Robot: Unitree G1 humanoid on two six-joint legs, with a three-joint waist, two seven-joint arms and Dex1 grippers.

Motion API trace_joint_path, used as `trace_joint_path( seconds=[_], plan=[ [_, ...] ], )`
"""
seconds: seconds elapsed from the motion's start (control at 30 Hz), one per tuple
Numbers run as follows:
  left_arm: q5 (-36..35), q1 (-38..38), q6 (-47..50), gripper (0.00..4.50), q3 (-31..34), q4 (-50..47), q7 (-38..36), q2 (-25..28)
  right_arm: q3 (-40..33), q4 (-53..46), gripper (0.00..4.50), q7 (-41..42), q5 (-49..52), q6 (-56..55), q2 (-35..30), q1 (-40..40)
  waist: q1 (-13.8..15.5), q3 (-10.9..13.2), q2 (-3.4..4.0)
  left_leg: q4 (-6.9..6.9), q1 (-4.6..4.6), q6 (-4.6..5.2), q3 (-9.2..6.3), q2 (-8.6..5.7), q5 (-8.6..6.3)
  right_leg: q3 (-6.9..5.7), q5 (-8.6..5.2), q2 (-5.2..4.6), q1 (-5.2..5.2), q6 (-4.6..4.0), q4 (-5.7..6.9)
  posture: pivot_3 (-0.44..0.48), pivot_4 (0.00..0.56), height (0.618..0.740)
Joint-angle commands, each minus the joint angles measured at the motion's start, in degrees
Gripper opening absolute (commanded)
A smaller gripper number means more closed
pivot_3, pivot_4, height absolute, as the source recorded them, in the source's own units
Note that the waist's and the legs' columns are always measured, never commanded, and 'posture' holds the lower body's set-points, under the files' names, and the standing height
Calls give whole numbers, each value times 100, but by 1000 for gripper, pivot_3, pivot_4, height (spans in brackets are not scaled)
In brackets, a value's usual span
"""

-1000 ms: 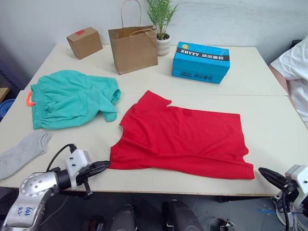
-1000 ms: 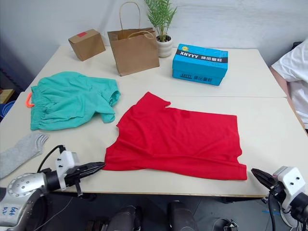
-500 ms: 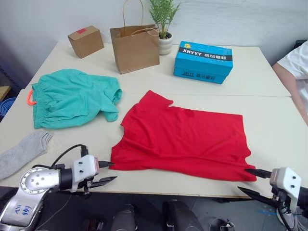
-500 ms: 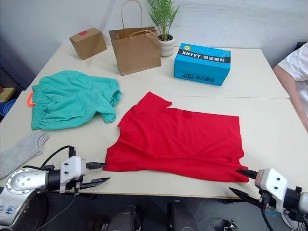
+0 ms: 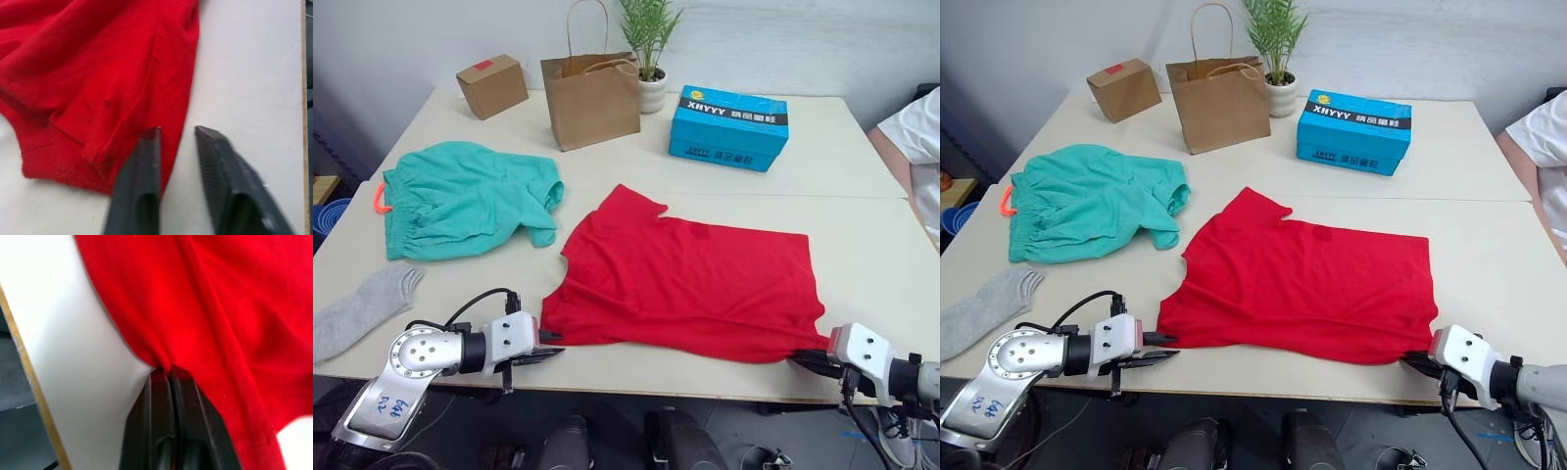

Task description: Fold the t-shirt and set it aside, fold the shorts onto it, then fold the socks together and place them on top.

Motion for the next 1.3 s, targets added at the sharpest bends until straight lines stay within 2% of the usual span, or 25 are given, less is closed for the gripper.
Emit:
trace_joint_path(
  seconds=[0.03,0.23,0.5,0.83,0.93,1.03,1.17,1.23,1.3],
  plan=[
    [175,32,139,29,-187,266,-74,74,-7,-54,0,63,6,16,-110,-9,-5,-3,3,1,1,1,0,0,1,0,0,0,2,0,1,0,150,740],
    [-200,536,10,29,131,0,-417,302,-173,-9,0,603,372,-116,-133,221,-28,-10,12,-4,5,-2,1,2,-1,0,-1,1,2,-1,1,0,150,740],
    [-552,1360,-141,29,725,-491,-452,394,-355,50,0,807,430,-346,-84,613,-33,-9,9,-20,3,-18,1,7,-13,-1,-18,8,-8,-6,2,0,150,740],
    [-572,1815,-229,29,1151,-678,-330,312,-334,136,0,929,442,-462,-58,883,-17,-10,3,-17,4,-17,1,7,-14,-2,-21,8,-6,-12,3,0,150,740],
    [-836,1872,4,29,1263,-732,-308,235,-337,157,0,852,586,-273,11,861,-20,-9,0,-16,4,-17,1,7,-14,-1,-21,8,-6,-12,3,0,150,740],
    [-1116,1985,310,667,1422,-875,-462,319,-323,191,656,907,767,-91,14,836,-21,-6,-5,-15,3,-17,0,7,-14,-2,-21,8,-6,-12,3,0,150,740],
    [-1783,2131,905,1898,1955,-1061,-729,440,-490,138,2029,1077,1039,29,-78,801,-18,-2,-14,-8,2,-17,0,7,-14,-2,-21,7,-6,-13,4,0,150,740],
    [-2259,2105,1362,1904,2247,-1159,-792,505,-675,-36,2710,1203,1322,294,-136,883,-16,-1,-12,-6,1,-16,0,8,-14,-2,-21,6,-5,-13,4,0,150,740],
    [-2908,1895,1968,1904,2507,-1234,-750,569,-975,-366,2710,1275,1836,844,-182,962,-13,0,-8,-4,0,-16,-1,8,-14,-3,-21,6,-6,-13,6,0,150,740]
  ],
)
